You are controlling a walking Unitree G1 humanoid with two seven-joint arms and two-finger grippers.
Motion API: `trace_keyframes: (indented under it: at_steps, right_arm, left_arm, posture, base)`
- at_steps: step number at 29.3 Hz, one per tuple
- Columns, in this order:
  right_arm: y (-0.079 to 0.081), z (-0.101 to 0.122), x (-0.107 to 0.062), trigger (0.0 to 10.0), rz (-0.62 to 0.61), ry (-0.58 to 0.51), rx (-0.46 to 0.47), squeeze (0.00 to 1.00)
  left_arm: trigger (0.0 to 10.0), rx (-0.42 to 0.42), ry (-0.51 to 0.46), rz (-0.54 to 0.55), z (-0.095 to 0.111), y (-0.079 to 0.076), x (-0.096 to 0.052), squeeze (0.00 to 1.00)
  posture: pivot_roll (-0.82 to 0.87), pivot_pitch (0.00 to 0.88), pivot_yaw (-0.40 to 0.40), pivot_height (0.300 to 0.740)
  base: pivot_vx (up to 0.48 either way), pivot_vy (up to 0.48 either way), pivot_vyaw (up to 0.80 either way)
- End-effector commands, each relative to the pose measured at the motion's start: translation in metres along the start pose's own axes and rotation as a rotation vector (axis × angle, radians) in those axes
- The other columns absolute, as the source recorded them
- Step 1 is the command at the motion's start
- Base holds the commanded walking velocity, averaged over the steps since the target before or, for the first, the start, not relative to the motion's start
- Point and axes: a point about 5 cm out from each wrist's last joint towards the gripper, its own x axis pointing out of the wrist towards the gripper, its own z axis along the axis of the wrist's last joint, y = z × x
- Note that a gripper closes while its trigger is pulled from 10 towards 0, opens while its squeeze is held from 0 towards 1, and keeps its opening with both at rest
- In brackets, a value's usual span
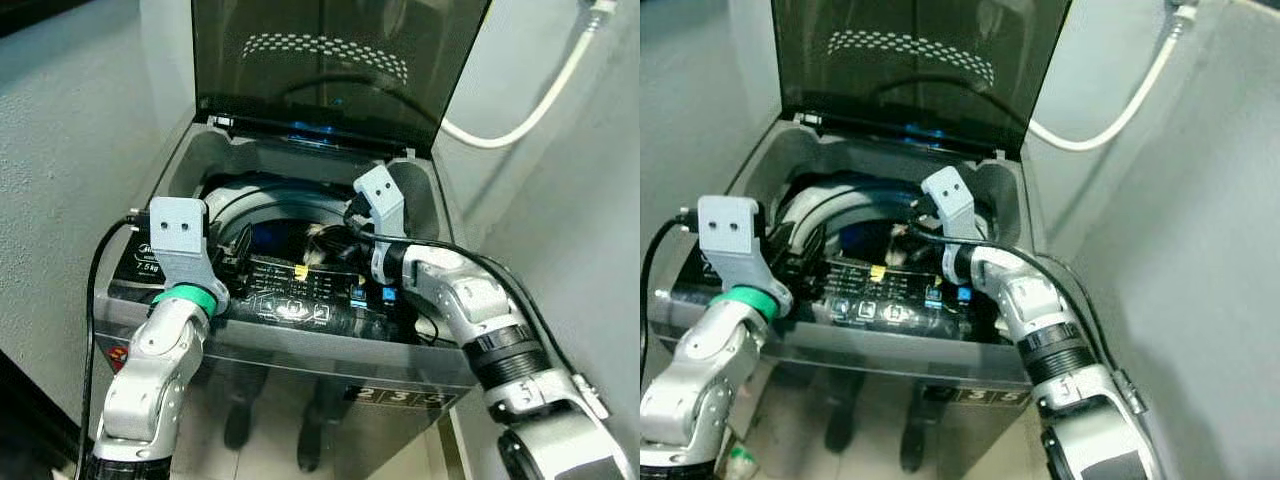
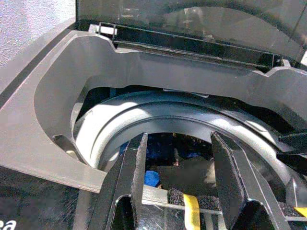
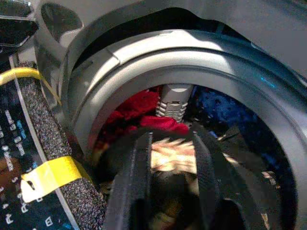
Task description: Clothes washing
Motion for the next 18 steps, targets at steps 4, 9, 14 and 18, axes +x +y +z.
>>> trace_keyframes:
  at_steps: [4,9,14,18]
  right_arm:
    - [-0.015,-0.022,-0.005,10.0,-0.103,0.121,0.033,0.0]
    - [-0.025,-0.007,-0.01,10.0,-0.135,0.068,0.038,0.0]
    - [-0.038,0.058,-0.026,10.0,-0.235,-0.362,0.125,0.0]
    - [-0.036,0.075,-0.039,10.0,-0.235,-0.523,0.274,0.0]
  left_arm:
    - [10.0,0.008,0.03,-0.012,-0.006,-0.001,0.0,0.0]
    - [10.0,0.01,0.052,-0.018,-0.006,-0.001,0.0,0.0]
    - [10.0,0.057,0.045,0.042,-0.003,0.005,0.003,0.0]
    - [10.0,0.091,0.048,0.063,-0.001,0.007,0.008,0.0]
  posture:
    - [0.11,0.009,-0.076,0.74]
    - [0.11,0.009,-0.076,0.74]
    - [0.11,0.012,-0.057,0.74]
    - [0.11,0.0,-0.052,0.74]
  base:
    - [0.0,0.0,0.0]
    - [0.0,0.0,0.0]
    - [0.0,0.0,0.0]
    - [0.0,0.0,0.0]
